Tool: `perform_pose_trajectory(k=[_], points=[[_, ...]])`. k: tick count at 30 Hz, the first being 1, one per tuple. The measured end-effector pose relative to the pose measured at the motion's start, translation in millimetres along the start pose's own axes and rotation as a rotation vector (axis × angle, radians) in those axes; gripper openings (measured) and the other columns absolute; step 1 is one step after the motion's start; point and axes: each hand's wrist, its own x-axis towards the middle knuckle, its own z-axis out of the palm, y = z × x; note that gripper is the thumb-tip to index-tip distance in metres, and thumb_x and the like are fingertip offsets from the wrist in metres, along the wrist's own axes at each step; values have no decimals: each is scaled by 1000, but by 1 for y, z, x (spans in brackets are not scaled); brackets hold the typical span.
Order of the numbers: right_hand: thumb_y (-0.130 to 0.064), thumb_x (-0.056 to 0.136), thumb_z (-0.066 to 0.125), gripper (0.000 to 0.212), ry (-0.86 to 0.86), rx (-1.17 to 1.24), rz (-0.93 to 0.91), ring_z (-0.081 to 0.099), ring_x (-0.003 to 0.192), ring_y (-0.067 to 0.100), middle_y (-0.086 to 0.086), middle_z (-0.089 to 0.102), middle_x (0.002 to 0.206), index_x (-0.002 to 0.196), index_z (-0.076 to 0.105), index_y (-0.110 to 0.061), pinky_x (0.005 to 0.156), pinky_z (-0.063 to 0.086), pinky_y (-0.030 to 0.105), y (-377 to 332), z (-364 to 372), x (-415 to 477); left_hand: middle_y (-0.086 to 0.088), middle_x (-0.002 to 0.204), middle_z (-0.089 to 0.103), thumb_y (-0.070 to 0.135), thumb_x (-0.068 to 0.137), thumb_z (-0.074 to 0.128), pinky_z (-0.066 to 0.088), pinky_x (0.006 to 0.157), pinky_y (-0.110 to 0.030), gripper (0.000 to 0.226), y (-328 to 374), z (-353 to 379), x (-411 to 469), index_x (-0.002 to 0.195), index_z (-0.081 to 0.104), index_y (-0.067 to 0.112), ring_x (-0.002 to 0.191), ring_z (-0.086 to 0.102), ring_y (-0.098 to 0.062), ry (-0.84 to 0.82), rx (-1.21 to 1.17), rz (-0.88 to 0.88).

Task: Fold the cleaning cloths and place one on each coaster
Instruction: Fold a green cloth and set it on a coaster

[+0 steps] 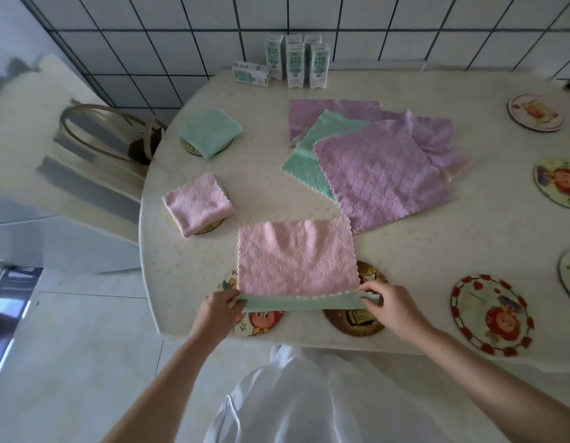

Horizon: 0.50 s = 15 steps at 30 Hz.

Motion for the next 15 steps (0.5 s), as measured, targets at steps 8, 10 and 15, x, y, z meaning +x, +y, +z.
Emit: perform_pose_trajectory(k=[8, 10, 15], points=[[-19, 82, 71, 14, 142, 193, 200, 61, 76, 22, 5, 67, 80, 94, 67, -13, 73, 50, 36, -15, -18, 69, -13, 80, 69, 7, 83, 69, 58, 63, -43, 4, 22, -19, 59, 85, 71, 10, 64, 62, -27, 136, -420, -256], [-18, 84, 67, 6, 159, 225, 221, 61, 72, 24, 8, 68, 78, 90, 66, -17, 64, 48, 33, -14, -17, 88, -9, 83, 70, 9, 84, 68, 59, 63, -48, 6, 23, -16, 77, 88, 71, 13, 69, 66, -28, 157, -456, -293], [-14, 88, 62, 16, 179, 168, 262, 61, 72, 18, 4, 68, 83, 102, 68, -7, 63, 42, 25, -4, -6, 128, -4, 79, 70, 12, 85, 68, 57, 78, -51, 7, 23, -8, 120, 87, 72, 17, 76, 64, -29, 188, -469, -307]])
